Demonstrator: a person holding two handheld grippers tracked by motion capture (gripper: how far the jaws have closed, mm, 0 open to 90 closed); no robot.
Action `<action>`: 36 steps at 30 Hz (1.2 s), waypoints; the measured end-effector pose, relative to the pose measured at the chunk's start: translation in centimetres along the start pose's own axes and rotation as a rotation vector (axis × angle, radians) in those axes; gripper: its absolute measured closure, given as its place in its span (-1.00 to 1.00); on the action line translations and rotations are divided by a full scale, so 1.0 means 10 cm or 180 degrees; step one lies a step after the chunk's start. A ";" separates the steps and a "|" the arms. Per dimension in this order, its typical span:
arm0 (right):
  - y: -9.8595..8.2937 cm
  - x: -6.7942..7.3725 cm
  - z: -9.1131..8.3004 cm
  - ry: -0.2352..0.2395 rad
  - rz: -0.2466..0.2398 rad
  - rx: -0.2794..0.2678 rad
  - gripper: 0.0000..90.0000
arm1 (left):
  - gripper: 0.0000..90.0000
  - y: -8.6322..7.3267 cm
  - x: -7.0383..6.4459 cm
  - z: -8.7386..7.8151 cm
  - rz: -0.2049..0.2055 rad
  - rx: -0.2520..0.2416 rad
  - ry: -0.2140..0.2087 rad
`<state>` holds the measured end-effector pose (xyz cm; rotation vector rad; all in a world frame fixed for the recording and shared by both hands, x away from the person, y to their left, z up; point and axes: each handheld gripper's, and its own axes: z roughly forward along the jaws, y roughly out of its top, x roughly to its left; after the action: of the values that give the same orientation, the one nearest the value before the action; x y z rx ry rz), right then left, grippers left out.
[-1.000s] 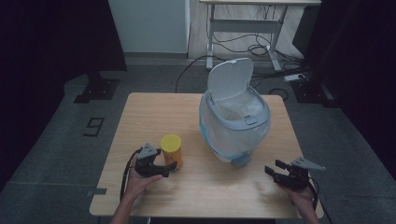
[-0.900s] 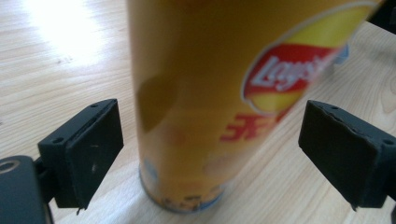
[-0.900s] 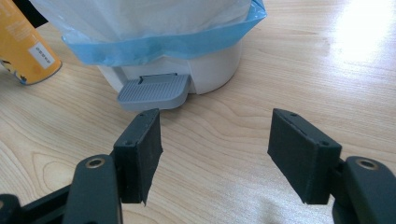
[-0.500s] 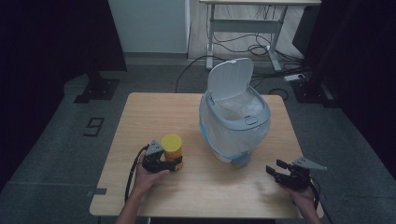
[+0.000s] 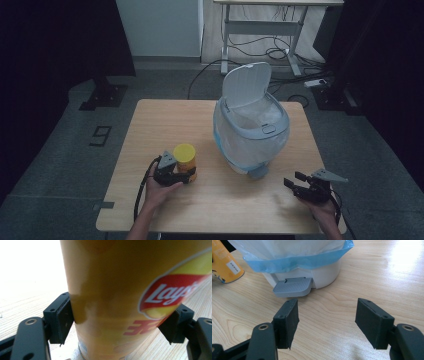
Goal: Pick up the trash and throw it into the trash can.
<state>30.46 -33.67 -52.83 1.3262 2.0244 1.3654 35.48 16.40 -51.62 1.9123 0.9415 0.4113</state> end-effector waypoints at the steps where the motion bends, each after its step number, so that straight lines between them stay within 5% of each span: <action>1: 0.00 0.00 0.00 0.0000 0.0003 0.0000 -0.23 | -0.50 0.00 0.00 0.00 0.0006 0.0000 -0.0006; 17: -0.01 -0.04 -0.01 -0.0029 0.0021 0.0014 -0.23 | -0.46 0.12 -0.05 -0.31 0.0005 -0.0260 -0.0157; 25: -0.02 -0.05 -0.02 -0.0045 0.0051 0.0000 -0.23 | -0.46 0.17 -0.02 -0.37 0.0028 -0.0265 -0.0168; 36: -0.02 -0.08 -0.03 -0.0062 0.0098 -0.0003 -0.23 | -0.46 0.49 -0.04 -0.42 0.0142 -0.0333 -0.0226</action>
<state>30.52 -34.55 -53.05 1.3704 1.9985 1.3612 34.75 17.29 -45.29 1.8432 0.8168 0.4083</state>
